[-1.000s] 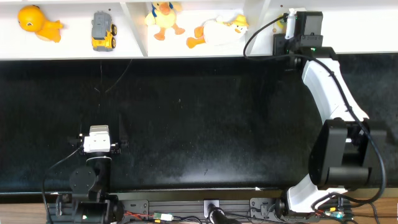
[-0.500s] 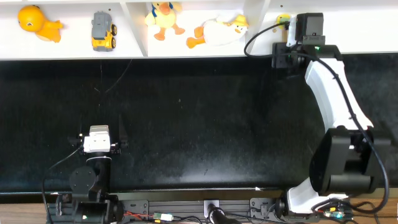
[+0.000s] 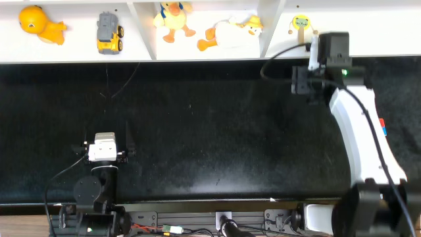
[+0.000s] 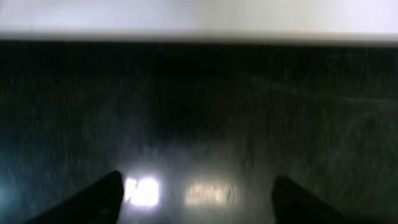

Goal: Store Toys

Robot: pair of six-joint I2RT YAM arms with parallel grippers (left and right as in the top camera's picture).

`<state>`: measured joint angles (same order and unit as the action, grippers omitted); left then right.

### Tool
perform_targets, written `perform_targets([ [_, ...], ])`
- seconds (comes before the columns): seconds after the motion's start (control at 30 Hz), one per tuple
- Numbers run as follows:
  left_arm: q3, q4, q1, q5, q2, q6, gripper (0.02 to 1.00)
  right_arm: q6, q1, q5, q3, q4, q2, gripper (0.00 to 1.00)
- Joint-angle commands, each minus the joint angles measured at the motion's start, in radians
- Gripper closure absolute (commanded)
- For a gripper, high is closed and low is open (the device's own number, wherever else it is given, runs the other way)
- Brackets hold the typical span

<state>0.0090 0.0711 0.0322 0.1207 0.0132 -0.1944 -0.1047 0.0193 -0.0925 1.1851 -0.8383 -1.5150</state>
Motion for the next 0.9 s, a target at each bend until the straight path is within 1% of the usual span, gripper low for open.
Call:
perform_targets([
  [0.03, -0.001, 0.002, 0.002, 0.008, -0.01, -0.018, 0.02, 0.016, 0.001, -0.01, -0.095, -0.014, 0.138, 0.13],
  [0.1, -0.001, 0.002, 0.002, 0.008, -0.01, -0.018, 0.02, 0.017, 0.001, -0.008, -0.127, -0.036, 0.188, 0.075],
  [0.13, -0.001, 0.002, 0.002, 0.008, -0.01, -0.018, 0.02, 0.017, 0.001, -0.008, -0.138, -0.051, 0.21, 0.027],
  [0.17, -0.001, 0.002, 0.002, 0.008, -0.01, -0.018, 0.02, 0.016, 0.001, -0.008, -0.147, -0.072, 0.236, 0.007],
  [0.3, -0.001, 0.002, 0.002, 0.008, -0.01, -0.018, 0.02, 0.016, 0.001, -0.008, -0.153, -0.135, 0.307, 0.005],
  [0.83, -0.001, 0.002, 0.002, 0.008, -0.01, -0.018, 0.02, 0.016, 0.002, -0.008, -0.153, -0.133, 0.299, 0.005],
  [0.87, -0.001, 0.002, 0.002, 0.008, -0.01, -0.018, 0.02, 0.016, 0.002, -0.007, -0.153, -0.129, 0.299, 0.005],
  [0.9, -0.001, 0.002, 0.002, 0.008, -0.01, -0.018, 0.02, 0.023, 0.002, 0.021, -0.153, -0.108, 0.299, 0.007],
])
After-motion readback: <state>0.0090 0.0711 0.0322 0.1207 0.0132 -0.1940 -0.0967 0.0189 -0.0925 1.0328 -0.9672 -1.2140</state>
